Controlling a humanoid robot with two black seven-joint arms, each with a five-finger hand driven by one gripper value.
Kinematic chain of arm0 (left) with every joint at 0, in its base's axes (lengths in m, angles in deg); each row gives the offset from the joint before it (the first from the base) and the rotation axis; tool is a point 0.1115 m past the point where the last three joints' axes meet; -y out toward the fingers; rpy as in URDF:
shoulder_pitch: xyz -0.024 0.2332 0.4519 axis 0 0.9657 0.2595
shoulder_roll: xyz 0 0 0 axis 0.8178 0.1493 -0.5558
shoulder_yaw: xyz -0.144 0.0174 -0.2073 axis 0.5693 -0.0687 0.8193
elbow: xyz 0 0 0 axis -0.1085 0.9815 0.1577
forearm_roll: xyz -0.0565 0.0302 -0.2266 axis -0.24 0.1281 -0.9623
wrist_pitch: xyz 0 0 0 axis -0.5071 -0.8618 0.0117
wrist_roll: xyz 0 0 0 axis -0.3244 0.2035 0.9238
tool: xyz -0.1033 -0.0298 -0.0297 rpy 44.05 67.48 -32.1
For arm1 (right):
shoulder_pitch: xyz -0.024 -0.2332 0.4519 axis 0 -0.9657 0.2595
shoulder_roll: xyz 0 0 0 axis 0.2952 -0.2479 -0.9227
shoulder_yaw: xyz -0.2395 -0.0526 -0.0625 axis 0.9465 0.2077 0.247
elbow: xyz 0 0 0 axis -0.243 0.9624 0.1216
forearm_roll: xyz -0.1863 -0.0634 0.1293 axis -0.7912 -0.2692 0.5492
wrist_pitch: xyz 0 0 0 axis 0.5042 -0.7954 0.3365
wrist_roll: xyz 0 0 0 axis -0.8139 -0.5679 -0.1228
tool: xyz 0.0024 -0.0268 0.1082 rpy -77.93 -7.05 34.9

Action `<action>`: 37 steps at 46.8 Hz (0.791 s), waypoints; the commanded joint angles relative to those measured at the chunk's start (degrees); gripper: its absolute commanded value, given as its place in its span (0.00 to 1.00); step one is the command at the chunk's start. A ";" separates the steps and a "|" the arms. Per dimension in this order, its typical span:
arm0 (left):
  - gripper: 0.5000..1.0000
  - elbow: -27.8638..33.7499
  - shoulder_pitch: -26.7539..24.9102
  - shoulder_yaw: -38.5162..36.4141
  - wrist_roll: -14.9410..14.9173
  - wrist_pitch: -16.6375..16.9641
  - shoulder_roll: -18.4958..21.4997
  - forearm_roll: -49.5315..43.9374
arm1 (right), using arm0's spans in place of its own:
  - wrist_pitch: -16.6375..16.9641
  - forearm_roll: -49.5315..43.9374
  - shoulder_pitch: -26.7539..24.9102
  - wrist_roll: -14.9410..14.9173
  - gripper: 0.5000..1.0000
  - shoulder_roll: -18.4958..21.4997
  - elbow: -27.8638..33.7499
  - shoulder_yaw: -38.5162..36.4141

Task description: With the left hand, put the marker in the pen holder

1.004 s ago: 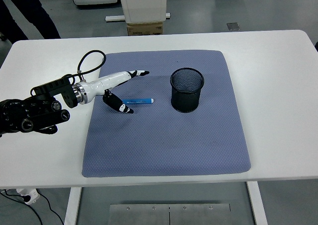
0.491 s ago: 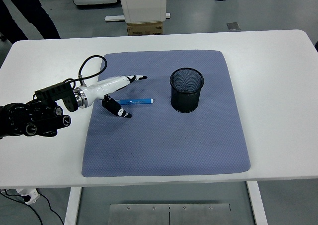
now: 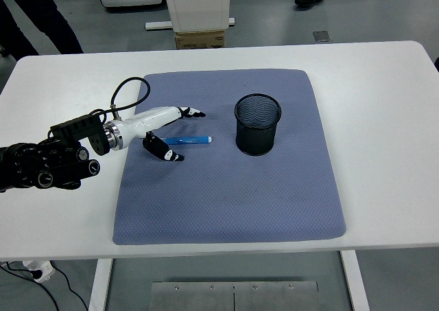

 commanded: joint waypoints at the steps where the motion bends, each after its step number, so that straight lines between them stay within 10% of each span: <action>1: 0.65 -0.05 0.00 -0.09 0.07 -0.09 -0.08 0.00 | 0.06 0.00 0.00 0.00 1.00 0.00 0.00 -0.01; 37: 0.41 -2.43 0.26 -1.23 0.69 -0.09 -0.88 0.00 | 0.06 0.00 0.00 0.00 1.00 0.00 0.00 -0.01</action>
